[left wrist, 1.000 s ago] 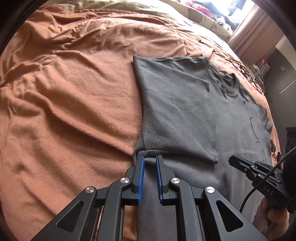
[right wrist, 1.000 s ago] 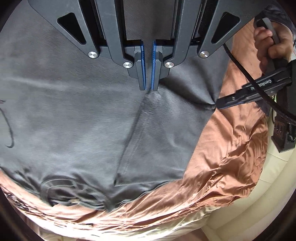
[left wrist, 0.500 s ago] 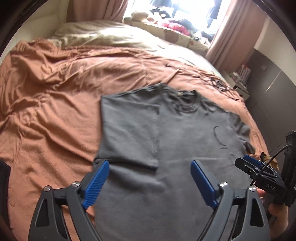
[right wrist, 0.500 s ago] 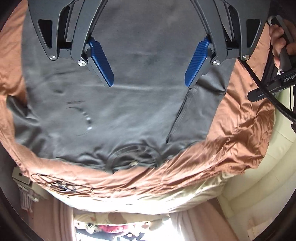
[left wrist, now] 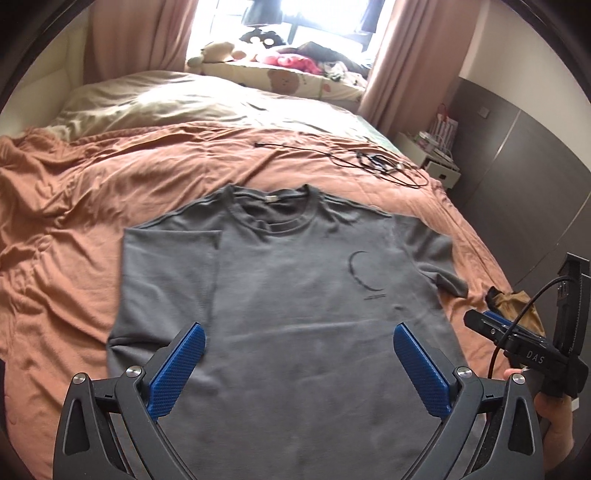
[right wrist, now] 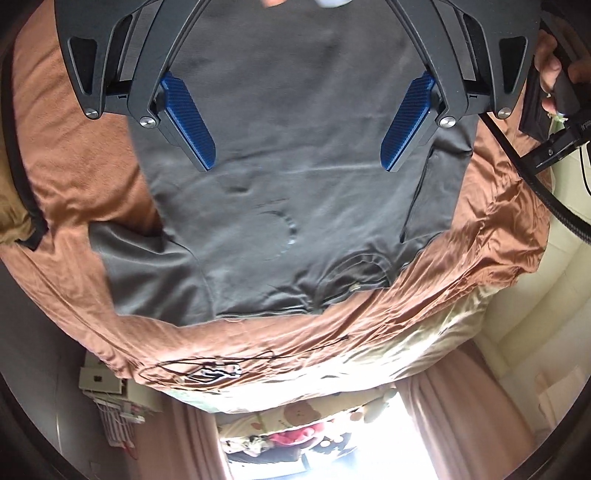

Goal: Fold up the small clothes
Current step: 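Open both grippers and move them toward the unfolded sleeve side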

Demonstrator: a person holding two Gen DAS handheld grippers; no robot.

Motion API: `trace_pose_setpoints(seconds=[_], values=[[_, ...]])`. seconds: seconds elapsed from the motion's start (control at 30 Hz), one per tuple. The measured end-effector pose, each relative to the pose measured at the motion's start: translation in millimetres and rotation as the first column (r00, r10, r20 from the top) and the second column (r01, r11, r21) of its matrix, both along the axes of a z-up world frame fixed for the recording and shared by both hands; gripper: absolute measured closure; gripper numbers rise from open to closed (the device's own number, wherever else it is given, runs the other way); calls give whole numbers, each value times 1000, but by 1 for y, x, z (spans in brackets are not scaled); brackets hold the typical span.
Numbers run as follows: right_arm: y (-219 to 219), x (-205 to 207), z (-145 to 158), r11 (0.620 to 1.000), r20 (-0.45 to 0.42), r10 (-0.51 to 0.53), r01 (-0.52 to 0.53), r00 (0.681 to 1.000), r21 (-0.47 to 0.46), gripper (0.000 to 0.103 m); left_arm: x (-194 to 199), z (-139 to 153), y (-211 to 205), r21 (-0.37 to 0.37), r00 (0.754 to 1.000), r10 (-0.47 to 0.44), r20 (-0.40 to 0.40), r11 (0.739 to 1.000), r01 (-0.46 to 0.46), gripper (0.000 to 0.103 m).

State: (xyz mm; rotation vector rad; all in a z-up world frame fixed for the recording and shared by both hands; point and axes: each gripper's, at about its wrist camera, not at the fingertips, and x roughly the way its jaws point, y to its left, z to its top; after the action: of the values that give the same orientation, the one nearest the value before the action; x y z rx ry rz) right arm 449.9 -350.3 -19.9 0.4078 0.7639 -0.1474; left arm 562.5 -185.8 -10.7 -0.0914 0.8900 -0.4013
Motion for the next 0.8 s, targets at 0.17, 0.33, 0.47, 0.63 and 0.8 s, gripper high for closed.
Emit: trace_pose_setpoints(seconds=[0.17, 0.33, 0.47, 0.63, 0.8], values=[[-34, -14, 4, 999, 31, -31, 32, 999, -3, 13, -2, 0, -42, 6, 999, -47, 16, 999, 47, 0], [-70, -30, -3, 996, 58, -77, 74, 995, 47, 13, 0, -4, -80, 15, 994, -105, 22, 994, 105, 0], [-95, -31, -13, 991, 44, -123, 121, 991, 53, 13, 6, -12, -111, -1, 989, -145, 8, 989, 145, 6], [-133, -22, -25, 985, 19, -155, 153, 988, 78, 20, 21, -27, -148, -12, 984, -179, -18, 984, 179, 20], [-171, 2, -38, 979, -17, -173, 174, 985, 103, 33, 40, -49, -186, 9, 978, -206, -41, 978, 207, 39]])
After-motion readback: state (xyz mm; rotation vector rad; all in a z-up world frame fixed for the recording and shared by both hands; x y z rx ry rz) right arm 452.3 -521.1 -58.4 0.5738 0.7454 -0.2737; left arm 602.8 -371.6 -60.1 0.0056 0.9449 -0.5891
